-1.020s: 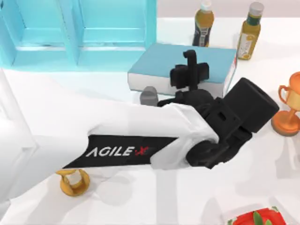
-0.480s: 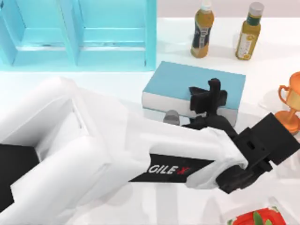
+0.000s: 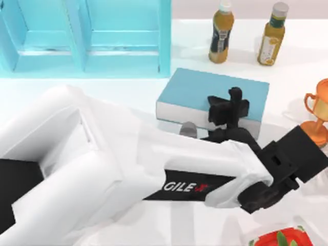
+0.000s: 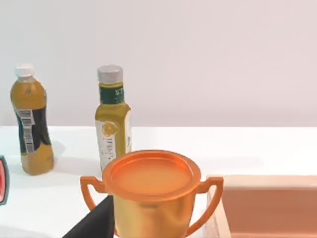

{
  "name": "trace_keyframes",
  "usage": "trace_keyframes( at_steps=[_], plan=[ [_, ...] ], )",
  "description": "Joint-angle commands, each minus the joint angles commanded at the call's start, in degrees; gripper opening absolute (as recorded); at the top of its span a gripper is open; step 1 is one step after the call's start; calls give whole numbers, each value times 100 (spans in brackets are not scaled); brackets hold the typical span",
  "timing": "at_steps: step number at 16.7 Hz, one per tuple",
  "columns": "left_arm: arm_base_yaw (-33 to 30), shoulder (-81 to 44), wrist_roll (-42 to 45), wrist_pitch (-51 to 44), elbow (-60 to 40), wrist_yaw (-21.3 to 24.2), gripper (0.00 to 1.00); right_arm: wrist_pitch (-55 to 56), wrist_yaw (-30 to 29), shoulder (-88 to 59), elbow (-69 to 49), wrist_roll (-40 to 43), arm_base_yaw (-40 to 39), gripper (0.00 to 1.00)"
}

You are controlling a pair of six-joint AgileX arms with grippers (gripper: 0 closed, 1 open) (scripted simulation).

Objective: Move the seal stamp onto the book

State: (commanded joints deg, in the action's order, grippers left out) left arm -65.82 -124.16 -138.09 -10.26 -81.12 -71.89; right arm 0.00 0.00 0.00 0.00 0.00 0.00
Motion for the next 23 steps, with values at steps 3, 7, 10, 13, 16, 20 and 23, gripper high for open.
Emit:
trace_keyframes(
  at_steps=[3,7,10,13,16,20,23],
  plan=[
    [-31,8,-57,-79,-20,-27,0,0,0,0,0,0,0,100],
    [-5,-54,-55,11,30,-4,0,0,0,0,0,0,0,100],
    [-3,-186,-57,228,106,8,0,0,0,0,0,0,0,100],
    [-1,-338,-43,464,201,0,0,0,0,0,0,0,0,100],
    [-2,-358,-40,492,214,1,0,0,0,0,0,0,0,100],
    [-2,-358,-40,492,214,1,23,0,0,0,0,0,0,100],
    [-2,-358,-40,492,214,1,45,0,0,0,0,0,0,100]
  ],
)
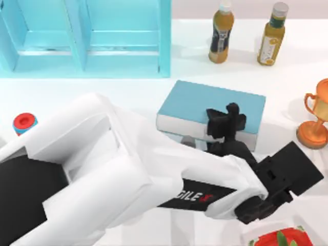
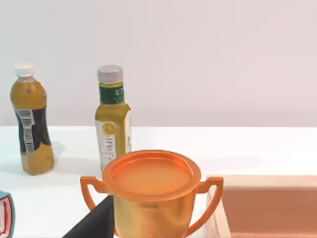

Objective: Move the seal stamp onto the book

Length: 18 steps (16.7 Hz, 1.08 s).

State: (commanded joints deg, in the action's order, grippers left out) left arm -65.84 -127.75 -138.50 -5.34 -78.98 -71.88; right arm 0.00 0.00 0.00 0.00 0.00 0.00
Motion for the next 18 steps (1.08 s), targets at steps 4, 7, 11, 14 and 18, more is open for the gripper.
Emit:
trace_keyframes(
  at_steps=[4,7,11,14,18],
  plan=[
    [0,0,0,0,0,0,75,0,0,0,0,0,0,100],
    [0,0,0,0,0,0,98,0,0,0,0,0,0,100],
    [0,0,0,0,0,0,100,0,0,0,0,0,0,100],
    [0,0,0,0,0,0,100,0,0,0,0,0,0,100],
    [-51,52,-74,-77,-29,23,100,0,0,0,0,0,0,100]
  ],
)
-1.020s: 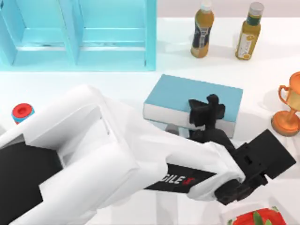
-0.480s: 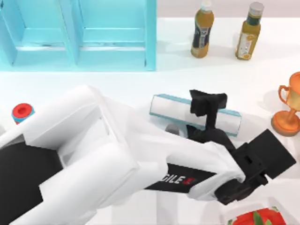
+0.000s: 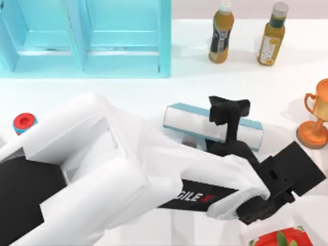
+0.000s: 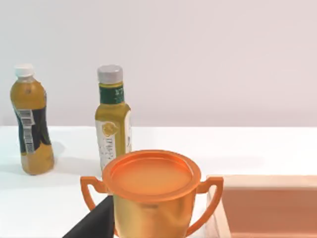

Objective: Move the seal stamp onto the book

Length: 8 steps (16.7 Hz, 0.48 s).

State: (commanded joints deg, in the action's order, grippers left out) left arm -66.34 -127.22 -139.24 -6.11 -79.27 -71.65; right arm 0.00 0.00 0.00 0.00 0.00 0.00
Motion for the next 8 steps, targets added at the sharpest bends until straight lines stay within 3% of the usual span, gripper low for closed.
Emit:
trace_keyframes(
  at_steps=[4,8],
  plan=[
    [-465,445,-863,-859,-375,146,100,0,0,0,0,0,0,100],
    [-1079,786,-2553,-2655,-832,330,100,0,0,0,0,0,0,100]
  ],
)
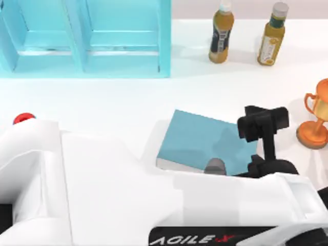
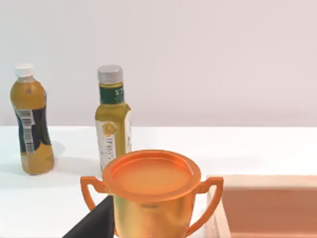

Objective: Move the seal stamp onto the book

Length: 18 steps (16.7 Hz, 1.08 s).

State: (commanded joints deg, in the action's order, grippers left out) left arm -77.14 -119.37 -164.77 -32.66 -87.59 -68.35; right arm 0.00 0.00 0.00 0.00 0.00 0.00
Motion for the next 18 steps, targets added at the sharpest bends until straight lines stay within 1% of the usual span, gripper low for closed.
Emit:
trace_keyframes(
  at_steps=[3,5,7,9,11,13,18],
  plan=[
    [-396,-32,-1459,-1726,-228,61,100,0,0,0,0,0,0,100],
    [-590,-210,-2382,-2820,-309,25,100,0,0,0,0,0,0,100],
    [-721,-475,-3212,-3728,-344,-66,100,0,0,0,0,0,0,100],
    [-805,-807,-3889,-4395,-360,-182,100,0,0,0,0,0,0,100],
    [-863,-1141,-4367,-4817,-384,-286,100,0,0,0,0,0,0,100],
    [-892,-1369,-4621,-5002,-417,-358,100,0,0,0,0,0,0,100],
    [-863,-1391,-4646,-5011,-419,-359,100,0,0,0,0,0,0,100]
  ],
)
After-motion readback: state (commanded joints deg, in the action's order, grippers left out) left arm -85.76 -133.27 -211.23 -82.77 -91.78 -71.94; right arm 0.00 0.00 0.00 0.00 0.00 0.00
